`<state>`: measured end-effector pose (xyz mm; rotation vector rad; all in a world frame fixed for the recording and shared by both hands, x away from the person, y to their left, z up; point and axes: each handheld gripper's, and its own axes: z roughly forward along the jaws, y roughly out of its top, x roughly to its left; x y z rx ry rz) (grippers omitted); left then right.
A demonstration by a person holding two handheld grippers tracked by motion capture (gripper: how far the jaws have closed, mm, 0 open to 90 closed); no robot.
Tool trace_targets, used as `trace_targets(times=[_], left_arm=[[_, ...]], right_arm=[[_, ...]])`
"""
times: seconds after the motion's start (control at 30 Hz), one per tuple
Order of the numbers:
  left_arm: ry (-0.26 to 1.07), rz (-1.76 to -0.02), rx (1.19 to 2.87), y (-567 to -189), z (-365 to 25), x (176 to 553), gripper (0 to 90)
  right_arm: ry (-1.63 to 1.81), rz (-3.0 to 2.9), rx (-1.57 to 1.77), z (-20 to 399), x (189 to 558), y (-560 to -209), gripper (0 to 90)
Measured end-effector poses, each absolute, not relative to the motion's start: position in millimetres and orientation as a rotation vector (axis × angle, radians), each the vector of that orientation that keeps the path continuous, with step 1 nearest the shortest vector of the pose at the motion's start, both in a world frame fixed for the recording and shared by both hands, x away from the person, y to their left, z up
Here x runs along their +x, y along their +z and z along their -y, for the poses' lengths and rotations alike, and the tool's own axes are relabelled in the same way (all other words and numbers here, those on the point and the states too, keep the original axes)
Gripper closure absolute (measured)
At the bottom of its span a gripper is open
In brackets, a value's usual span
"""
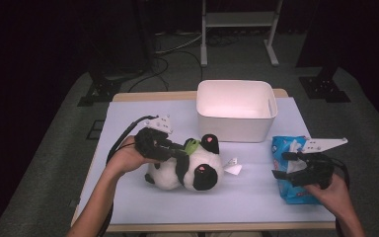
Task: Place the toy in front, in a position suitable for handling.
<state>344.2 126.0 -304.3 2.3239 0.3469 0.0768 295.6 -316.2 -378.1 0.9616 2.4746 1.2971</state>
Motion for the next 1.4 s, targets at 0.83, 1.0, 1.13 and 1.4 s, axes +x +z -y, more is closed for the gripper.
trace_targets(times=[0.83,1.0,1.13,1.4], left_arm=[[0.008,-0.279,2.368,-315,-60,361,75.5],[-0.007,-0.278,2.360,-318,-52,364,75.4],[-0.036,-0.279,2.358,-323,-49,364,74.8],[-0.096,-0.270,2.343,-330,-48,362,68.1]], right_arm=[[1.296,-2.479,0.949,315,295,-379,19.1],[1.287,-2.487,0.952,314,295,-379,19.2],[1.288,-2.490,0.952,314,295,-381,19.2],[1.277,-2.491,0.953,315,294,-380,19.3]])
